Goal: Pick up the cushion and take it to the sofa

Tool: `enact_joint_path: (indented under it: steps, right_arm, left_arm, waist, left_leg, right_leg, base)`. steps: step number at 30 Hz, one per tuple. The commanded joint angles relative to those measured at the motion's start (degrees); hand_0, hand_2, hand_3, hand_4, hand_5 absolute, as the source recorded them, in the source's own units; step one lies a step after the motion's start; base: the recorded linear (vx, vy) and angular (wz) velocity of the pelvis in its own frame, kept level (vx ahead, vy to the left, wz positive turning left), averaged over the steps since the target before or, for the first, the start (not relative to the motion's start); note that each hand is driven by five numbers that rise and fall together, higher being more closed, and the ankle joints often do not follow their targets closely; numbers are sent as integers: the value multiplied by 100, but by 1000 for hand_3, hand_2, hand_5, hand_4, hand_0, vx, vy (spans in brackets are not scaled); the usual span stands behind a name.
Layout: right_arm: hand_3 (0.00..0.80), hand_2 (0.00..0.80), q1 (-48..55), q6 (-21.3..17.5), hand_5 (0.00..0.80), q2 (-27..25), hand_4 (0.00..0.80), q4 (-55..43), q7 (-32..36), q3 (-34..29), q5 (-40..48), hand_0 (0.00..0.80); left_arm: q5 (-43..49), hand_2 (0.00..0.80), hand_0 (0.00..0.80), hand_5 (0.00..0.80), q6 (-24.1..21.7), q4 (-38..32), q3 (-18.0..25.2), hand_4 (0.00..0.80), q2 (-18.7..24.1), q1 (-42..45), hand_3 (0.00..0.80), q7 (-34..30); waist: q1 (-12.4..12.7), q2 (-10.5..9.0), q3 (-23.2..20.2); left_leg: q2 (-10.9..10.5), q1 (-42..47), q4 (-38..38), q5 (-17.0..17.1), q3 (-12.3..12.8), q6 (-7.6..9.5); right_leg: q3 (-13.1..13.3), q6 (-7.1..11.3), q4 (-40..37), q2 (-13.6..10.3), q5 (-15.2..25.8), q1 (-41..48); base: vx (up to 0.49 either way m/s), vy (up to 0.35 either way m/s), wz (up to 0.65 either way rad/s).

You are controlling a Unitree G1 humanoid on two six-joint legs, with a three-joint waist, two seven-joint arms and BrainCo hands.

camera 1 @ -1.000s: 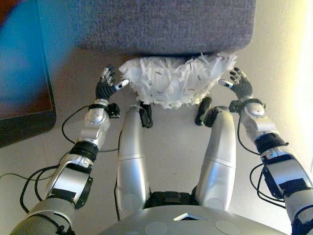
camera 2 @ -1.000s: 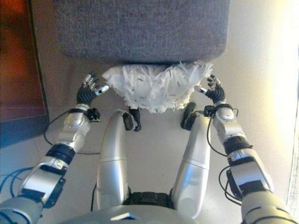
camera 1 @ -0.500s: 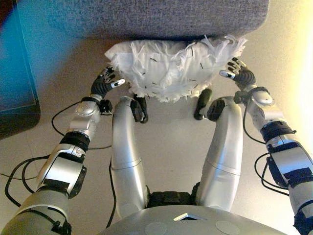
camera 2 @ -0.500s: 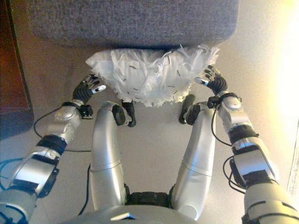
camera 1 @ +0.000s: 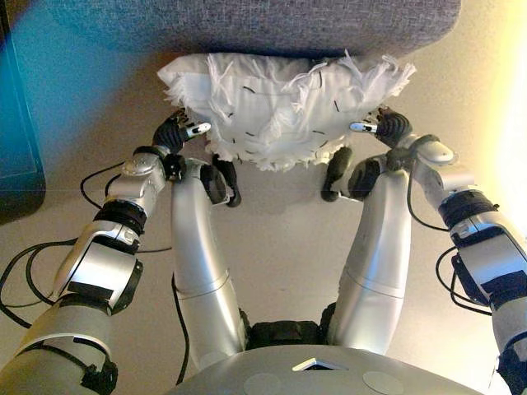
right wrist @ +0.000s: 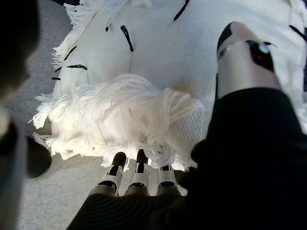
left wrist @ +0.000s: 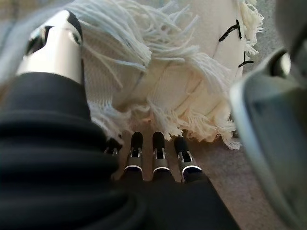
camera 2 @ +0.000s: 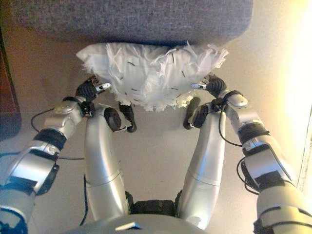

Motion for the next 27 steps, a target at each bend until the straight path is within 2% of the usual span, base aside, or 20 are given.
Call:
enact_joint_path:
  steps: [1,9,16,17,18,19,22,27]
  right_arm:
    - [0,0,-109,175,0,251,0,-426,-228,182,-48,0]
    - [0,0,-330,476,0,470,0,-537,-595,382,-89,0]
    - [0,0,-328,507,0,628,0,-646,-798,381,67,0]
    - [0,0,-325,524,0,665,0,-716,-863,382,101,0]
    - [282,282,-321,576,282,705,282,-782,-941,379,114,282]
    - [800,800,-303,597,800,735,800,-842,-984,386,116,800]
    - [800,800,-198,600,800,823,800,-1020,-1004,379,248,800]
    - [800,800,63,516,800,919,800,-1232,-1175,239,400,800]
  left_arm:
    - [10,0,0,0,-20,-128,-141,0,-123,-251,0,57]
    - [-27,0,0,0,54,-252,-538,0,-190,-745,0,-60]
    - [-96,0,0,0,-11,-456,-719,0,-295,-879,0,-238]
    - [-109,223,223,223,-34,-525,-755,223,-310,-883,223,-296]
    - [-127,762,762,762,-103,-596,-794,762,-333,-890,762,-368]
    - [-127,800,800,800,-199,-675,-830,800,-360,-893,800,-411]
    - [-96,800,800,800,-376,-880,-907,800,-438,-862,800,-320]
    - [-43,800,800,800,-309,-1099,-855,800,-496,-714,800,-224]
  waist:
    - [66,80,0]
    - [23,77,1]
    - [5,110,3]
    - [6,114,4]
    - [3,116,4]
    - [2,120,4]
    - [0,130,4]
    - [4,128,4]
  left_leg:
    - [97,175,609,-917,140,167]
    - [156,-11,879,-923,120,203]
    - [176,-110,1067,-945,91,244]
    - [177,-112,1087,-950,93,250]
    - [182,-113,1098,-954,96,256]
    - [183,-113,1107,-958,98,262]
    - [200,-113,1135,-967,119,292]
    - [221,-113,1258,-983,101,304]
  right_leg:
    - [456,-139,219,-126,-398,299]
    - [528,-161,417,-184,-344,109]
    - [561,-177,538,-215,-320,42]
    - [565,-178,552,-216,-315,41]
    - [573,-178,563,-217,-314,41]
    - [582,-178,562,-222,-304,41]
    - [592,-184,588,-246,-292,40]
    - [635,-179,698,-273,-276,41]
  base:
    - [0,0,0]
    - [0,1,0]
    - [10,0,4]
    - [21,-1,5]
    - [24,2,4]
    - [0,0,0]
    - [27,-7,1]
    - [50,-20,6]
